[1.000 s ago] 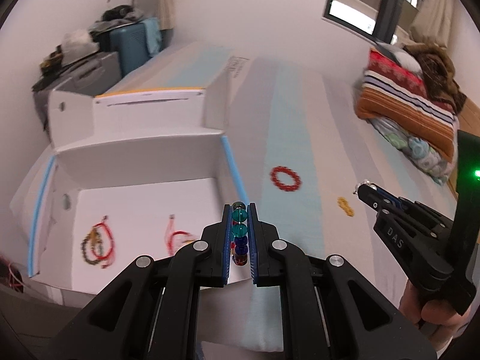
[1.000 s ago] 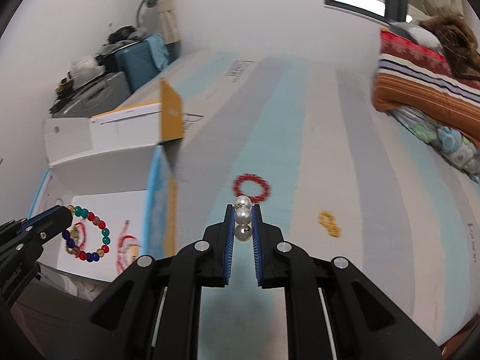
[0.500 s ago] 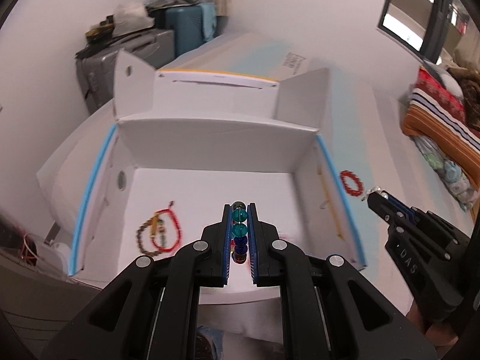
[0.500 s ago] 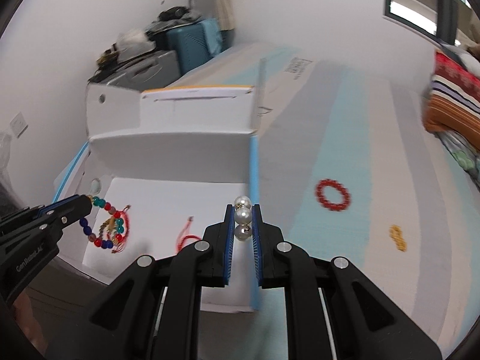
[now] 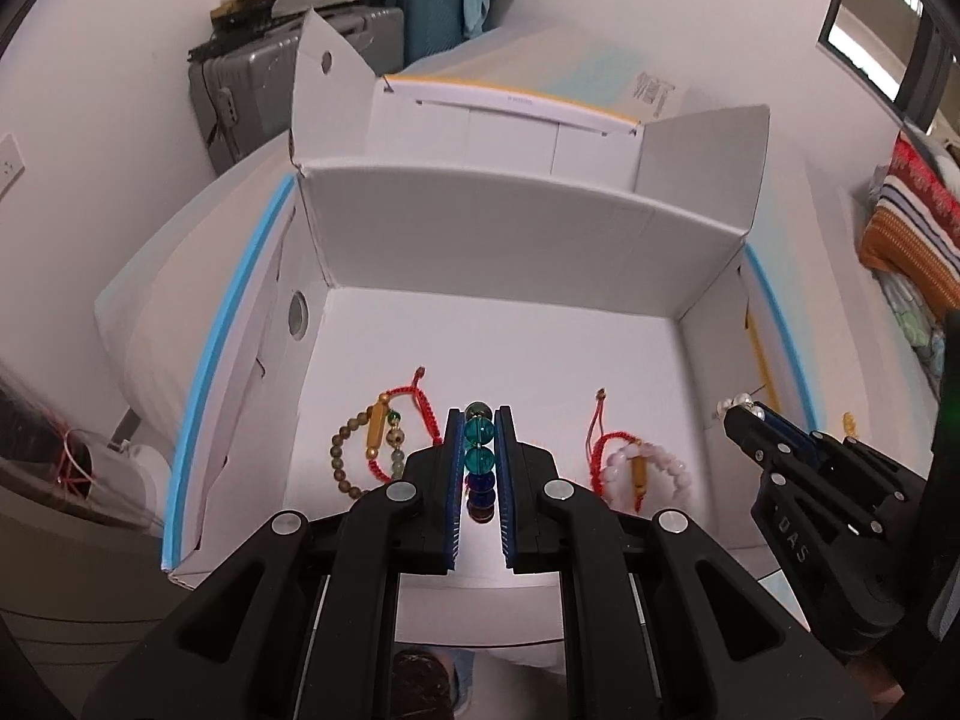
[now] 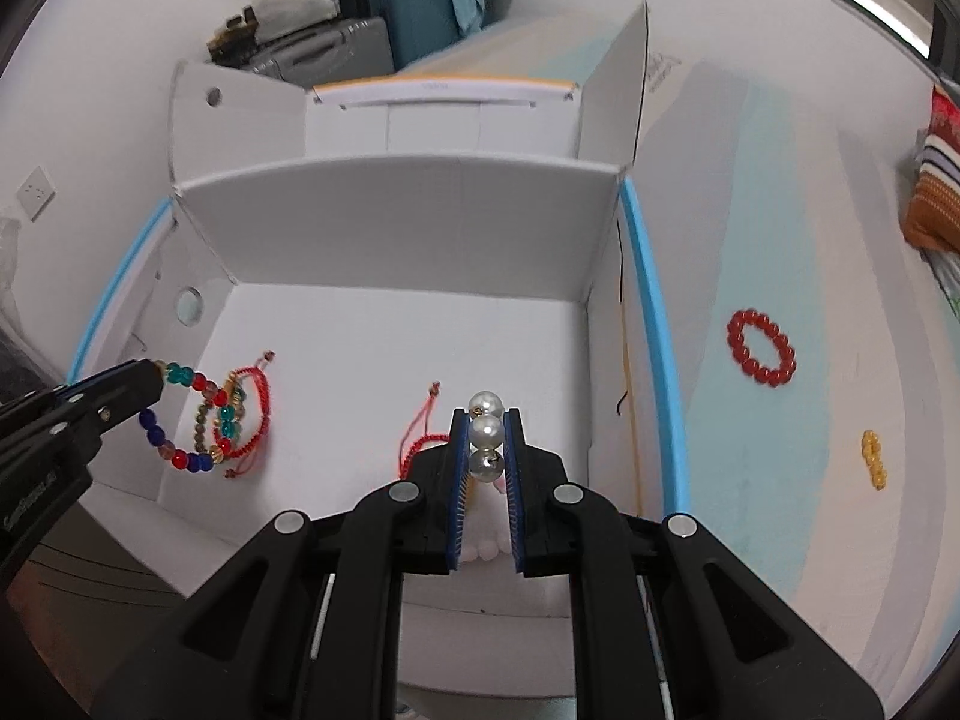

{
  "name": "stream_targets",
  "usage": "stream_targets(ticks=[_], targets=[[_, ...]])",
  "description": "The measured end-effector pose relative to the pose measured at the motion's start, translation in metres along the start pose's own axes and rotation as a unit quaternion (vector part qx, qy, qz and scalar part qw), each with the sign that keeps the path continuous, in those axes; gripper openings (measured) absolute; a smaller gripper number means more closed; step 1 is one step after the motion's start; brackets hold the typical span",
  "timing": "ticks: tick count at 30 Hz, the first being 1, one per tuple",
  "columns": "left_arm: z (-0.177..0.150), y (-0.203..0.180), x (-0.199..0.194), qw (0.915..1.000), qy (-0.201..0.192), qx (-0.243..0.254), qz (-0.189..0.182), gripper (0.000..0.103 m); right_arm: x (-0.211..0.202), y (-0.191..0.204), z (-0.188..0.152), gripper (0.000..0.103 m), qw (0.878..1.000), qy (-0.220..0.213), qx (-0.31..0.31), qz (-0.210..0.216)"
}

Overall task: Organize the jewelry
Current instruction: 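Carry both held bracelets over the open white box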

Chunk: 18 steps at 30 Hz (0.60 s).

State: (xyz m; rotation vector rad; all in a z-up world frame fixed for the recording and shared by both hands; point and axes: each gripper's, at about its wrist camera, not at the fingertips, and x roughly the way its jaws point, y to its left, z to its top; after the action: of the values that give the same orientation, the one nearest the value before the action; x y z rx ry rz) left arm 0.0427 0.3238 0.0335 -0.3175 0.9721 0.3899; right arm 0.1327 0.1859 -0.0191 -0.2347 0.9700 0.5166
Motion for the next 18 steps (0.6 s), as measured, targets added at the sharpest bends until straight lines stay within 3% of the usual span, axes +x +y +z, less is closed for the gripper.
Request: stream_targets(ticks=[12,18], targets=[[-0.001,0.004,0.035,0.9992,0.038,-0.003,0.013,0.009,0.030,0.006,-0.005,0.011,0.999,0.053,-0.003,-0.009],[-0.001,0.005,0.030,0.9994,0.028,-0.003,0.020,0.011,0.031,0.011,-0.005,0.013,0.999,0.054,-0.007,-0.005]])
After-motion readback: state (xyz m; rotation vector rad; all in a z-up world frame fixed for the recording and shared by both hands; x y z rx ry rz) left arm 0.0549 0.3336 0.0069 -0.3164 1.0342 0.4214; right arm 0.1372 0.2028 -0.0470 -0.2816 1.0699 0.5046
